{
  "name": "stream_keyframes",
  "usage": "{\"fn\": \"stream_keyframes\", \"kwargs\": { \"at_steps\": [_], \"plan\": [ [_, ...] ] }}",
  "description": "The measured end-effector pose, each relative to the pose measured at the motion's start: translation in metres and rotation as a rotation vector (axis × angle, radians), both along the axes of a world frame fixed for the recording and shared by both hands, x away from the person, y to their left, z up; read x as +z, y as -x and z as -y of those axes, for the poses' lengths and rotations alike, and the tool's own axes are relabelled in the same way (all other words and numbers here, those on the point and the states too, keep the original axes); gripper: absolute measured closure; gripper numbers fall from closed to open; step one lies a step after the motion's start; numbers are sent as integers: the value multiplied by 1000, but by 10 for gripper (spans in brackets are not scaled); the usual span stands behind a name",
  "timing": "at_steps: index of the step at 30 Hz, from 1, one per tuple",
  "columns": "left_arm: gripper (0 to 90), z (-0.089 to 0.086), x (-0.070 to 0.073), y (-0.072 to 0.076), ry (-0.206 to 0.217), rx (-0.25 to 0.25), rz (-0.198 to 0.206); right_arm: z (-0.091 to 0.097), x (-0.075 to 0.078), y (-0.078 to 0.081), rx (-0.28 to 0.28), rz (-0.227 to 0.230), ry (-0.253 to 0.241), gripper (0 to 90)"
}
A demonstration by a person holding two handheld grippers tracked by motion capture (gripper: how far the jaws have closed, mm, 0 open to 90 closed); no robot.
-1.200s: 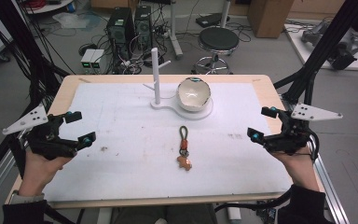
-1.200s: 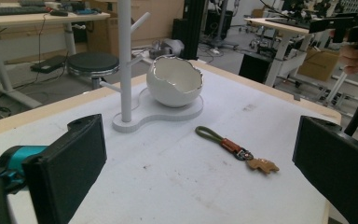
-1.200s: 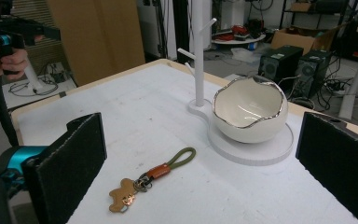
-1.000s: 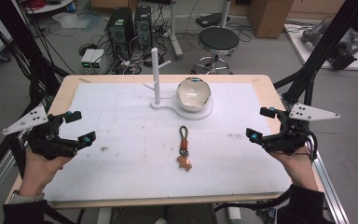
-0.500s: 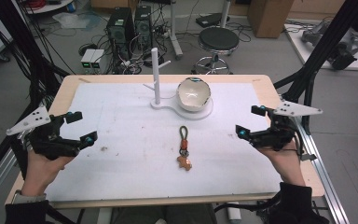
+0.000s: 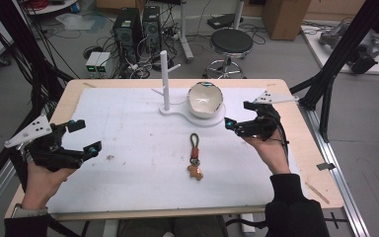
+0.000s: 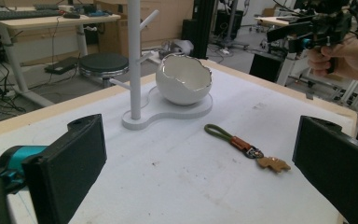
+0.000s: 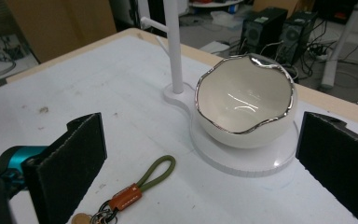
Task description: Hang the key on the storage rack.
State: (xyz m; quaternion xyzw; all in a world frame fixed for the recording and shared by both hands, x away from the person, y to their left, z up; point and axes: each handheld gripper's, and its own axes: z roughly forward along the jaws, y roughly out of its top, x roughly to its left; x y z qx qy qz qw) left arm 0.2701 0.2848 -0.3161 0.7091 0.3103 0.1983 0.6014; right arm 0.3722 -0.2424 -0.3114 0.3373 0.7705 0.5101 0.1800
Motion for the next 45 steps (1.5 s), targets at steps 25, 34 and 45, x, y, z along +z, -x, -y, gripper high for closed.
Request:
{"fn": "stream_keyframes", "kwargs": {
  "at_steps": [25,34,45],
  "plan": [
    [32,-7,-4,8,3,13,22,-71,-79,-54,-42,-232,212,9],
    [31,-7,-6,9,-5,12,13,-89,-105,-61,-118,-233,278,8],
    [31,-9,-7,12,-6,15,12,-101,-119,-63,-114,-220,333,108]
  ]
}}
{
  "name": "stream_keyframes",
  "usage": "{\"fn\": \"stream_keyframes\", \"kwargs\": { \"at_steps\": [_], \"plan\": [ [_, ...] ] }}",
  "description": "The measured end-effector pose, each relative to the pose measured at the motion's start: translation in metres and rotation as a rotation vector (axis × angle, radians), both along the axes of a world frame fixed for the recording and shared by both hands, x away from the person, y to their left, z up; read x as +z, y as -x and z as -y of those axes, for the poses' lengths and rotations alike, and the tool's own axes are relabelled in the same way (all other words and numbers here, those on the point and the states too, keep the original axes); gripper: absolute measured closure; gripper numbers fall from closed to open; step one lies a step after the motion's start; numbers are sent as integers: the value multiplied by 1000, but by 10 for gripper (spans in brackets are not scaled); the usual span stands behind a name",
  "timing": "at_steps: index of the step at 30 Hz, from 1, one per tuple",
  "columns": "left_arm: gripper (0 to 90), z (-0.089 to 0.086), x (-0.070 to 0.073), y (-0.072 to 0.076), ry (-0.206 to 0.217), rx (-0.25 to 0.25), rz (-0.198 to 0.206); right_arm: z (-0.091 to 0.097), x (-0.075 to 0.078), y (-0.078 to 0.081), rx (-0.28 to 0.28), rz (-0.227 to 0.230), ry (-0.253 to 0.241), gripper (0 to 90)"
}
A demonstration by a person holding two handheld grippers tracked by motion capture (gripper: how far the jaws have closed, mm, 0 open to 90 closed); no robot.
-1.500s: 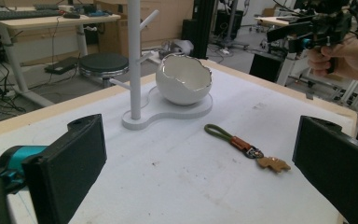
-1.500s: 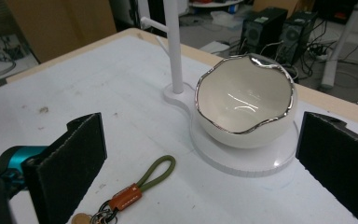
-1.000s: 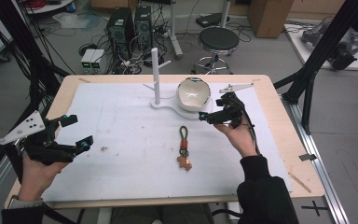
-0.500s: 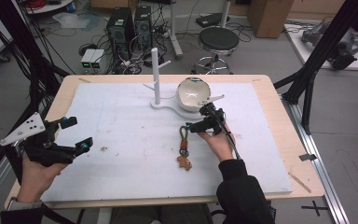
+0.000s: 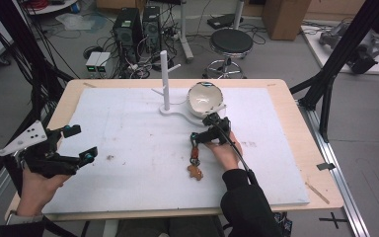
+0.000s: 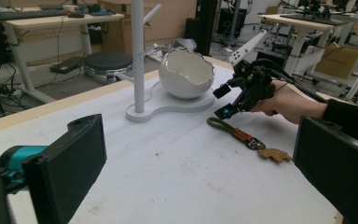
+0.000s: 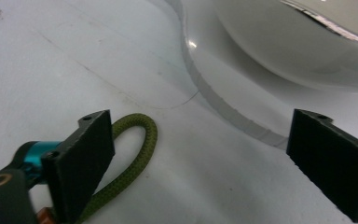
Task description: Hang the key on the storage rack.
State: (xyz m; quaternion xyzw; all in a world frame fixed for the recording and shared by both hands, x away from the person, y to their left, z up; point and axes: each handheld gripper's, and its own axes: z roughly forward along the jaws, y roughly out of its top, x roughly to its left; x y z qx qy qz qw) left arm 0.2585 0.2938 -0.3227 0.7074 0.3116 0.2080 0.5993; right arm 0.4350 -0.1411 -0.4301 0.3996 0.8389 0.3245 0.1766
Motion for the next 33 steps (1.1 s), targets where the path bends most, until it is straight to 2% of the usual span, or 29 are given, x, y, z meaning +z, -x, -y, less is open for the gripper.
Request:
{"fn": "stream_keyframes", "kwargs": {
  "at_steps": [1,2,4,5,7,8,9,18,22,23,24,25,27,31,32,33],
  "plan": [
    [31,0,0,0,1,1,-1,-3,-2,1,24,-11,9,186],
    [32,0,0,1,1,2,-1,-4,-3,1,31,-9,15,201],
    [32,0,0,1,0,3,0,-8,-5,2,40,-11,40,316],
    [32,0,0,1,-4,2,0,-9,-6,3,49,-19,37,368],
    [32,0,0,1,-6,3,-1,-8,-5,3,70,-49,-14,610],
    [32,0,0,1,-6,3,-1,-9,-4,5,65,-41,-4,739],
    [32,1,0,1,-6,5,-2,-10,-4,6,78,-43,-10,809],
    [32,1,0,1,-3,7,-4,-14,-3,9,89,-19,22,842],
    [32,1,-2,1,-3,14,1,-10,1,10,80,-2,21,845],
    [32,0,-2,1,-3,15,3,-5,11,12,80,34,-1,848],
    [32,0,-2,1,1,17,1,-5,11,12,80,34,-1,848],
    [32,-1,-2,1,-2,18,3,0,25,13,85,60,-23,849],
    [32,-1,-2,1,1,20,0,6,40,15,87,92,-40,850],
    [32,-1,-2,1,0,22,-3,18,74,16,111,117,-108,849],
    [32,-1,-2,1,0,21,-5,18,74,16,111,117,-108,849],
    [32,0,-2,1,6,22,-10,22,92,17,134,141,-131,850]
  ]
}}
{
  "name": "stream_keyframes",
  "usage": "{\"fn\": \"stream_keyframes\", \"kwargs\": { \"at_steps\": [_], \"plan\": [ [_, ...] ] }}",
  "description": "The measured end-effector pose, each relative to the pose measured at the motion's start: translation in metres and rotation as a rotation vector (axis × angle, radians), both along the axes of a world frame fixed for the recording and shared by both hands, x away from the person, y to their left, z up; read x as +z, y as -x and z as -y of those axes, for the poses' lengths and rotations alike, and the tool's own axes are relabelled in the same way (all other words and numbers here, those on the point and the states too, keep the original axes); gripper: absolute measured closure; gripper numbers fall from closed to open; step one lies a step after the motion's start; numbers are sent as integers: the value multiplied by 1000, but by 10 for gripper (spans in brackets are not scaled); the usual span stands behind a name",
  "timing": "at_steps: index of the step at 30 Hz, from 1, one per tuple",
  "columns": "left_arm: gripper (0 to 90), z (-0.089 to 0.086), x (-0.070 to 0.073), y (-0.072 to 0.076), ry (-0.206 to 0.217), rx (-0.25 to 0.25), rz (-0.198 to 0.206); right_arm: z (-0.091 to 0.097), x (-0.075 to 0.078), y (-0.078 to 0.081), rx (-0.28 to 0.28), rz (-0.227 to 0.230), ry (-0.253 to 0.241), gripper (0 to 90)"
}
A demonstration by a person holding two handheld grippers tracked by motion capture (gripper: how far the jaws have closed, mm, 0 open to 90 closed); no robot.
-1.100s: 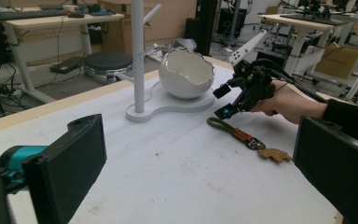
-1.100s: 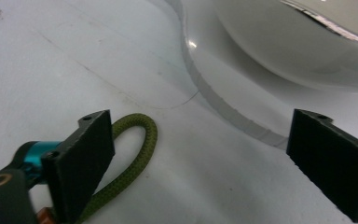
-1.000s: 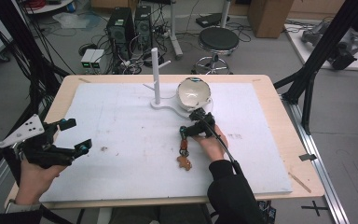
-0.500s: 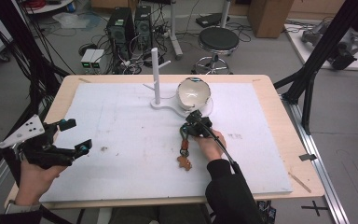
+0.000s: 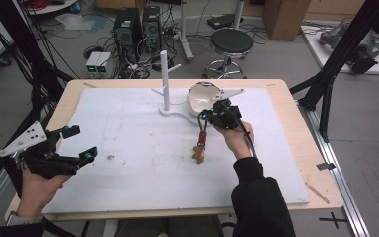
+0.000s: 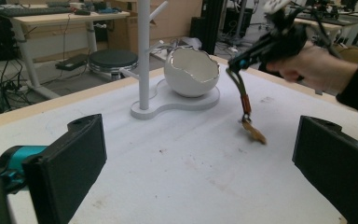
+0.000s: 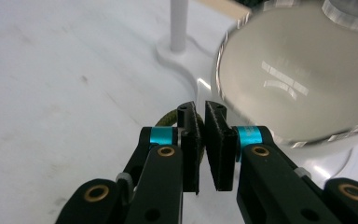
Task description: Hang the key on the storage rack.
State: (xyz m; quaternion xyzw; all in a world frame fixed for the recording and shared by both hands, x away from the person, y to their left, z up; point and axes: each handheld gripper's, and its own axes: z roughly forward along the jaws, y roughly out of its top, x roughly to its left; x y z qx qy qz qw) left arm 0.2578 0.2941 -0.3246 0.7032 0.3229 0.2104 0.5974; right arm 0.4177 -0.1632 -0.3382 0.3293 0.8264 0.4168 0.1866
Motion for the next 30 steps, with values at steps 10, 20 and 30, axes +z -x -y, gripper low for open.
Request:
{"fn": "stream_keyframes", "kwargs": {
  "at_steps": [10,20,30],
  "plan": [
    [120,-1,1,0,2,8,-12,-8,60,3,46,65,-3,850],
    [117,0,3,1,-4,2,-1,-26,70,-1,63,77,16,850],
    [117,-5,1,5,-17,53,5,-70,78,-16,93,83,51,850]
  ]
}}
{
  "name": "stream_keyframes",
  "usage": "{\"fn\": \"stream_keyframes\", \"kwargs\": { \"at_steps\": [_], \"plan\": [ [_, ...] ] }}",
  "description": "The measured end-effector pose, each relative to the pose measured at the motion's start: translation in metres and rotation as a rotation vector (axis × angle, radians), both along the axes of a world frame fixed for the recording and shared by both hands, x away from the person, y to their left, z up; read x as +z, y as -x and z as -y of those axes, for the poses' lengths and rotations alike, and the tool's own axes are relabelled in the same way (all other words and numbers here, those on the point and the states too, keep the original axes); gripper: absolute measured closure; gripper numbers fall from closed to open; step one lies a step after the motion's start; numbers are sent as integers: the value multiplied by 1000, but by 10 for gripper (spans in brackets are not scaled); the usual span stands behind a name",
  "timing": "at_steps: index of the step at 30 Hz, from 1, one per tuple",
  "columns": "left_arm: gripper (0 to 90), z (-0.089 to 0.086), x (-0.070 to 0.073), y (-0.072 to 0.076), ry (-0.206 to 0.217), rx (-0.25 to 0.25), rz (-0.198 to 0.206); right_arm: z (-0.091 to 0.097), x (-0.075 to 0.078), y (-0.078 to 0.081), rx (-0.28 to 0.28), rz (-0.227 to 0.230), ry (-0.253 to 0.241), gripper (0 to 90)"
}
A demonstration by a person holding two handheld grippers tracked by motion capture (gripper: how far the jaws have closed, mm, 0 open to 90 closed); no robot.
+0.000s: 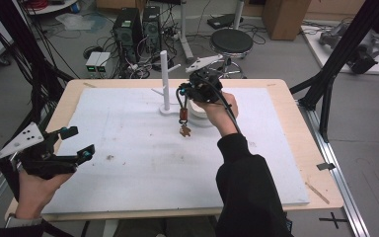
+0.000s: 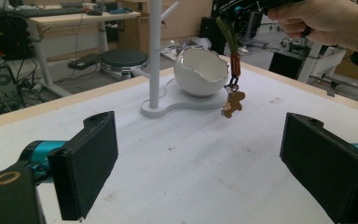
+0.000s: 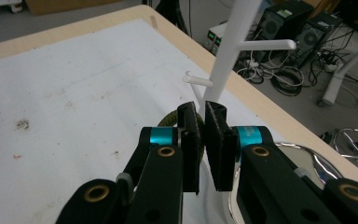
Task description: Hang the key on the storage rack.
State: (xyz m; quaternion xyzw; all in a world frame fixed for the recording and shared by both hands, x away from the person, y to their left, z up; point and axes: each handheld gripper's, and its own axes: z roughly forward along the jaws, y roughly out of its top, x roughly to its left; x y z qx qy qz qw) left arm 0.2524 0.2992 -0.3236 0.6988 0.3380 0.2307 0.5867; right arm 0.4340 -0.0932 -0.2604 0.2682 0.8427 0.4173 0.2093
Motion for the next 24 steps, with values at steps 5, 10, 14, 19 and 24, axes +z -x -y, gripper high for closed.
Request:
{"fn": "stream_keyframes", "kwargs": {
  "at_steps": [5,10,14,19,24],
  "plan": [
    [117,-2,-2,6,-12,6,0,-17,-2,-7,-2,-1,12,850],
    [117,-2,-3,12,-16,10,4,-35,-4,-19,-21,8,5,850],
    [117,-3,-4,15,-18,10,6,-41,-4,-25,-37,10,-3,850],
    [117,-4,-4,17,-14,19,1,-48,-5,-32,-55,11,-8,850],
    [117,-3,-5,15,-9,27,-8,-50,-8,-38,-64,6,-25,849]
  ]
}}
